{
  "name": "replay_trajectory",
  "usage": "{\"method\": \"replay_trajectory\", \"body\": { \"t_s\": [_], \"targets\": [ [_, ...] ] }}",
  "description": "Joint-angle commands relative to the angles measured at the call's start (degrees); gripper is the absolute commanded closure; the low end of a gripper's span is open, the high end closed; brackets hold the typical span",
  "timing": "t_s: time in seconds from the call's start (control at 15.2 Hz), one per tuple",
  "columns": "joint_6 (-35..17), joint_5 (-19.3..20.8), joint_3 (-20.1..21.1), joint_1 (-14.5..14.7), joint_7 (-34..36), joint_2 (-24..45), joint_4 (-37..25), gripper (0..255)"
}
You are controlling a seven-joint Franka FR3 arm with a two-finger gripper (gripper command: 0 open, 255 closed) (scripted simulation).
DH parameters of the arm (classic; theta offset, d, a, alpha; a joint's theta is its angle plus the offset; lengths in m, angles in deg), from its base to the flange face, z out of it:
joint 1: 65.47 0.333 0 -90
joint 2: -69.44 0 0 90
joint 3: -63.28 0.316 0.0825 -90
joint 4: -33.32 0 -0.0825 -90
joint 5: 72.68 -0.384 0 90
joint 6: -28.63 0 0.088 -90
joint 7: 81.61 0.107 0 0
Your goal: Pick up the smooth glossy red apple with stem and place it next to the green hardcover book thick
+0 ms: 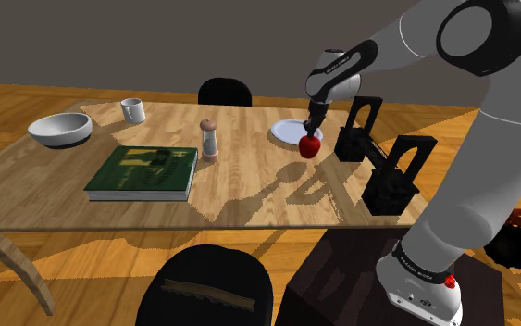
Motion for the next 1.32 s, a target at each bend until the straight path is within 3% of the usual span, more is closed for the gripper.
{"method": "replay_trajectory", "body": {
  "t_s": [0.0,1.25],
  "targets": [
    [1.6,0.5,-0.1,0.1,0.4,-1.0,-0.6,255],
    [15.7,3.4,-0.1,0.6,2.1,-7.9,-8.2,255]
  ]
}}
